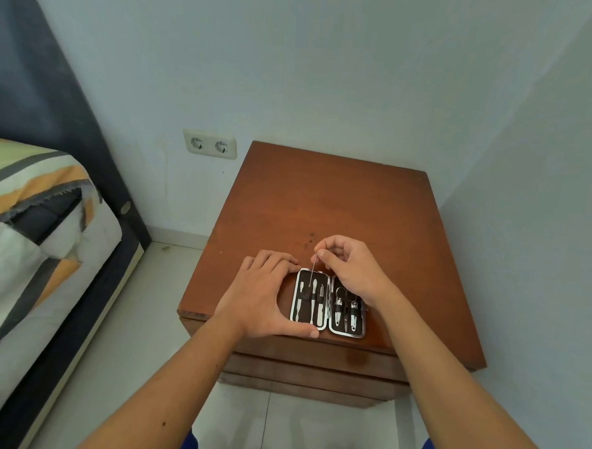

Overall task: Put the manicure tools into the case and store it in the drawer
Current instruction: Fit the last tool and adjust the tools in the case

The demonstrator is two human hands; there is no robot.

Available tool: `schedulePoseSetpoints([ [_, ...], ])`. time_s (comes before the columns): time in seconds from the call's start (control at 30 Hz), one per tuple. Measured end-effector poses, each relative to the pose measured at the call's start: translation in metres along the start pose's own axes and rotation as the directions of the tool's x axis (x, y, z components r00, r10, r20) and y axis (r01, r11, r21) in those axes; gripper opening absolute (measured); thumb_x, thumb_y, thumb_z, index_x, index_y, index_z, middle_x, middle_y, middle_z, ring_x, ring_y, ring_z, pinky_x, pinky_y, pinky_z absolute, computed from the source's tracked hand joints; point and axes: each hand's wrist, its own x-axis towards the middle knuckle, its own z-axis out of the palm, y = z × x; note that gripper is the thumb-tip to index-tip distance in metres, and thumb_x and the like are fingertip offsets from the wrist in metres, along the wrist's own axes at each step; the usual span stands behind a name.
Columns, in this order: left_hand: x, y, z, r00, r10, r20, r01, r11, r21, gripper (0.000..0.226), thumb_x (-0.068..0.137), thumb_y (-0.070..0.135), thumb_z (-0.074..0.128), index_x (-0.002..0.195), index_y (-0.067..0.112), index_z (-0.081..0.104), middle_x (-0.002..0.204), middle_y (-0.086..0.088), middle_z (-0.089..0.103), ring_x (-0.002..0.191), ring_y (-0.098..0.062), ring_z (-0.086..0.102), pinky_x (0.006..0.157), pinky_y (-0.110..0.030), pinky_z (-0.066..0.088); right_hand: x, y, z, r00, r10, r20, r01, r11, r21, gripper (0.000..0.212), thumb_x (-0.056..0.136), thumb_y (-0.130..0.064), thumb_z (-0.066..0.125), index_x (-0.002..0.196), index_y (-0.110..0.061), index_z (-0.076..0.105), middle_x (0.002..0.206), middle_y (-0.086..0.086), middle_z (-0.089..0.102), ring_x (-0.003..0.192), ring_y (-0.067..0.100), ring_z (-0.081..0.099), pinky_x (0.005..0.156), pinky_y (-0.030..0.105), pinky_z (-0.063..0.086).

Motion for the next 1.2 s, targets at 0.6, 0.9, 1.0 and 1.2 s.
schedulePoseSetpoints([
  [0.6,0.0,-0.001,0.001,1.0,0.01,-0.015,-0.01,1.0,0.002,0.12,0.055,0.111,0.052,0.141,0.028,0.057,0.145,0.018,0.05,0.137,-0.008,0.04,0.113,-0.038,0.035,-0.009,0.003,0.006,0.994,-0.109,0.026,0.111,0.919,-0.379,0.019,0.085,-0.03,0.083,0.1,-0.03,0.071,0.088,-0.011,0.071,0.079,0.003,0.061,0.071,0.016,0.046],
  [0.9,0.0,-0.001,0.002,1.0,0.012,-0.016,-0.012,1.0,-0.003,0.118,0.055,0.11,0.055,0.14,0.028,0.058,0.144,0.018,0.05,0.136,-0.007,0.041,0.111,-0.038,0.036,-0.019,0.005,0.006,0.98,-0.188,0.072,0.197,0.817,-0.542,0.023,0.085,-0.04,0.081,0.105,-0.032,0.072,0.101,-0.02,0.06,0.096,0.006,0.053,0.088,0.028,0.047],
  [1.0,0.0,-0.001,0.002,1.0,0.017,-0.025,-0.017,1.0,-0.007,0.117,0.055,0.11,0.055,0.139,0.028,0.059,0.143,0.018,0.051,0.135,-0.008,0.042,0.11,-0.039,0.038,-0.026,0.004,0.005,0.97,-0.215,0.118,0.242,0.762,-0.6,0.033,0.089,-0.046,0.074,0.117,-0.029,0.07,0.112,-0.019,0.057,0.105,0.006,0.05,0.095,0.026,0.042],
  [1.2,-0.001,-0.002,0.002,0.999,0.027,-0.034,-0.028,0.999,-0.017,0.115,0.057,0.109,0.056,0.139,0.028,0.059,0.142,0.017,0.052,0.134,-0.009,0.043,0.11,-0.039,0.039,-0.038,0.004,0.005,0.963,-0.213,0.167,0.27,0.712,-0.649,0.058,0.084,-0.053,0.075,0.133,-0.024,0.064,0.125,-0.013,0.054,0.114,0.011,0.047,0.099,0.022,0.039],
])
